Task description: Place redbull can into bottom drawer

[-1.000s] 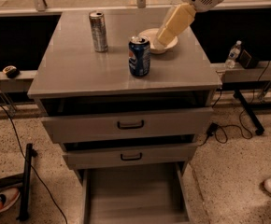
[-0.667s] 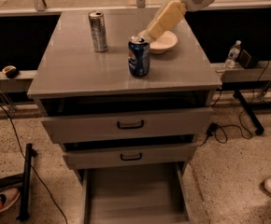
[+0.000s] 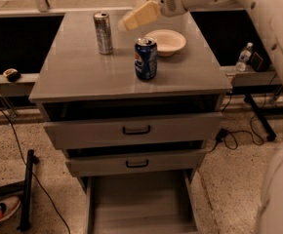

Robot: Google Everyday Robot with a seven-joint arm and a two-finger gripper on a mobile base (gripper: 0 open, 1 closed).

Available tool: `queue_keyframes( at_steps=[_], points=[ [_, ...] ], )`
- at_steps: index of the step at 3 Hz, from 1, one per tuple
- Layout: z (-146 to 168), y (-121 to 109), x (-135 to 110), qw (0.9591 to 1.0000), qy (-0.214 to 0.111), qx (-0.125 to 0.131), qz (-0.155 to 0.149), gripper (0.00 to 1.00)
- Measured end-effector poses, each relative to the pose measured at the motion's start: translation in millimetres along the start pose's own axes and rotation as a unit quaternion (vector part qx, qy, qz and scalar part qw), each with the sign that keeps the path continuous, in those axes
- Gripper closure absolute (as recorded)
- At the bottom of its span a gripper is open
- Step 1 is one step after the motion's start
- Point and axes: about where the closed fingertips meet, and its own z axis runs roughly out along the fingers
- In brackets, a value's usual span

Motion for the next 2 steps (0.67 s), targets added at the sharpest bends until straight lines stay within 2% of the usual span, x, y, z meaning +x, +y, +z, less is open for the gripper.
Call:
queue_keyframes(
  at_steps=[1, 2],
  points=[
    [31, -12, -2, 0.9991, -0.028, 0.01, 0.03, 0.0],
    [49, -24, -5, 0.9982, -0.04, 0.016, 0.043, 0.0]
  ],
)
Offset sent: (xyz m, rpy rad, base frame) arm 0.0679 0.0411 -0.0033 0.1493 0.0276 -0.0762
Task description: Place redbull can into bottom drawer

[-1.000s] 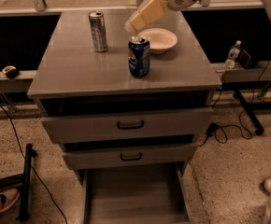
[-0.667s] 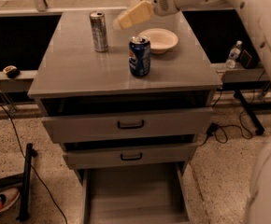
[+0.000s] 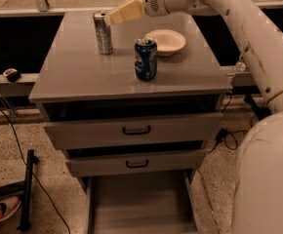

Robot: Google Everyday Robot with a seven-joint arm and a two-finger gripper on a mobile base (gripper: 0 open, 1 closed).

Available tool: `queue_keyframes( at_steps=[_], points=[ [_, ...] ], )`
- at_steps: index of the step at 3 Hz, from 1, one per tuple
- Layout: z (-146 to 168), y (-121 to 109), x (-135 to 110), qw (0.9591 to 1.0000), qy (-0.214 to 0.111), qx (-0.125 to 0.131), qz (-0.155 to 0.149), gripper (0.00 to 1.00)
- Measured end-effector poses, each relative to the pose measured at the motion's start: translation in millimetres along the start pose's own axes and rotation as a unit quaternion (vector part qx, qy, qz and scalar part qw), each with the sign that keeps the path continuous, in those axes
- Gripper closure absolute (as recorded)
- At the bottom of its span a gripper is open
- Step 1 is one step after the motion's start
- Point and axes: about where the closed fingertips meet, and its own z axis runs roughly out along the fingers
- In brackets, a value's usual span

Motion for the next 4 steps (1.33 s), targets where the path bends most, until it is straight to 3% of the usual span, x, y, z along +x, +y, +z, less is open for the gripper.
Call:
queue_keyframes(
  at_steps=[2, 4],
  points=[
    [38, -19, 5, 0.9968, -0.074, -0.027, -0.017, 0.0],
    [86, -14, 22, 0.9938, -0.082, -0.068, -0.033, 0.0]
  ],
)
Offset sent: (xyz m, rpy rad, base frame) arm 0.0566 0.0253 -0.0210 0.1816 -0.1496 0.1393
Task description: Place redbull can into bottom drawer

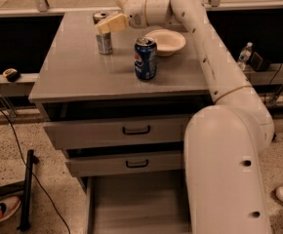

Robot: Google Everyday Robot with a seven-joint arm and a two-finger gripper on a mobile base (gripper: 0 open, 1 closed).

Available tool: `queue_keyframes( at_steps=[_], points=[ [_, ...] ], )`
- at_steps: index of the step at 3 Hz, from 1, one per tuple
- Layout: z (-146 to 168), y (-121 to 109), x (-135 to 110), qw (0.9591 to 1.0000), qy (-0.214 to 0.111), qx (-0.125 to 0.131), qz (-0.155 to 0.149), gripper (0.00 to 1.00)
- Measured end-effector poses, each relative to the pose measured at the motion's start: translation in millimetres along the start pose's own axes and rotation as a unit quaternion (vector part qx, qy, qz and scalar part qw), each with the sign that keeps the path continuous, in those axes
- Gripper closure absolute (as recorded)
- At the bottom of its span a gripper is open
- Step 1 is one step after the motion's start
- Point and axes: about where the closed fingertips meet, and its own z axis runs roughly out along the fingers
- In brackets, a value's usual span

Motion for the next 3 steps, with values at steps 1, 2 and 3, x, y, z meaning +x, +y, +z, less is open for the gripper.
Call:
queue_keyframes(
  at_steps=[1, 2, 3],
  points=[
    [10, 1, -1, 1.0, 0.001, -0.002, 0.002, 0.0],
    [22, 4, 1, 0.9999, 0.001, -0.004, 0.011, 0.0],
    [32, 8, 13, 0.9995, 0.017, -0.005, 0.025, 0.27]
  ],
)
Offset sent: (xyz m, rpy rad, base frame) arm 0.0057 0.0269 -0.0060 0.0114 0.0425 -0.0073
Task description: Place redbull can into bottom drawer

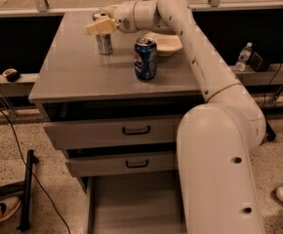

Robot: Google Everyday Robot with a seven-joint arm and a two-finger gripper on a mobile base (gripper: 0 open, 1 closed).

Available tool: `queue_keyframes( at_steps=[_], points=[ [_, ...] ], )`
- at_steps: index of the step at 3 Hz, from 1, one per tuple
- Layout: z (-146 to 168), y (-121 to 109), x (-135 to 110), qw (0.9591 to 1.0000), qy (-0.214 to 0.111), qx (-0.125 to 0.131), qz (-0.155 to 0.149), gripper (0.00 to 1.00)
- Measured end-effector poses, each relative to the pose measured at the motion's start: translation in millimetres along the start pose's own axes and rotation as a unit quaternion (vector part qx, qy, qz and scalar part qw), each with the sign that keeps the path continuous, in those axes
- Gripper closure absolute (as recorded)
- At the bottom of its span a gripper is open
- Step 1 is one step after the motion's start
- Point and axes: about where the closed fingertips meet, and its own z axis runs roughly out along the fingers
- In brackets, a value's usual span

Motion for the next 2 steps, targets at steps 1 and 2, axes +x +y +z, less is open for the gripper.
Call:
queue_keyframes(
  at_steps=[1, 2],
  points=[
    [4.3, 2.6, 6.6, 0.9999, 0.009, -0.002, 0.008, 0.5],
    [4.5, 2.8, 6.6, 0.9999, 0.009, -0.002, 0.008, 0.73]
  ],
)
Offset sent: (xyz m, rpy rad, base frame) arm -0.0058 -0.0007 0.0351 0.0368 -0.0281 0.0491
